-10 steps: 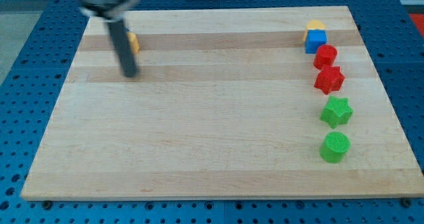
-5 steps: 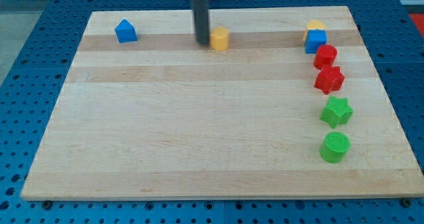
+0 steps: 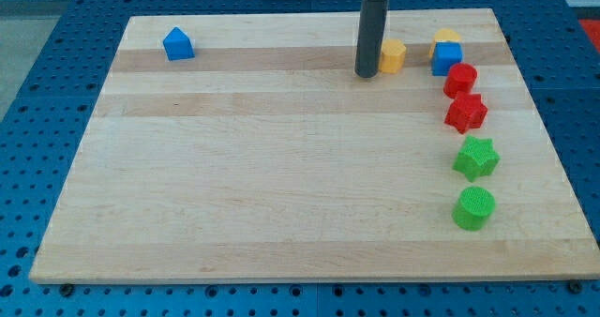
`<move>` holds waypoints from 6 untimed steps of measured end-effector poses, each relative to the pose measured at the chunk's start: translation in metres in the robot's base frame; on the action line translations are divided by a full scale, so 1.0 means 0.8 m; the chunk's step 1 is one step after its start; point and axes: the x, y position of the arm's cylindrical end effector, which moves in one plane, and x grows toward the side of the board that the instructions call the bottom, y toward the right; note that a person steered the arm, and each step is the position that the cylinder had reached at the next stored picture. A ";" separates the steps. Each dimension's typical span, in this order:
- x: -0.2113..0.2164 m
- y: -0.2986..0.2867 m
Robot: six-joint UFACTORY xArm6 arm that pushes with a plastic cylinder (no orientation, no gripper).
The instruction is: Put the yellow hexagon at the top right corner of the board
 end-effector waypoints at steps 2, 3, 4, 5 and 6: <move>-0.035 0.067; -0.041 0.067; -0.043 0.035; -0.053 0.050; -0.078 0.099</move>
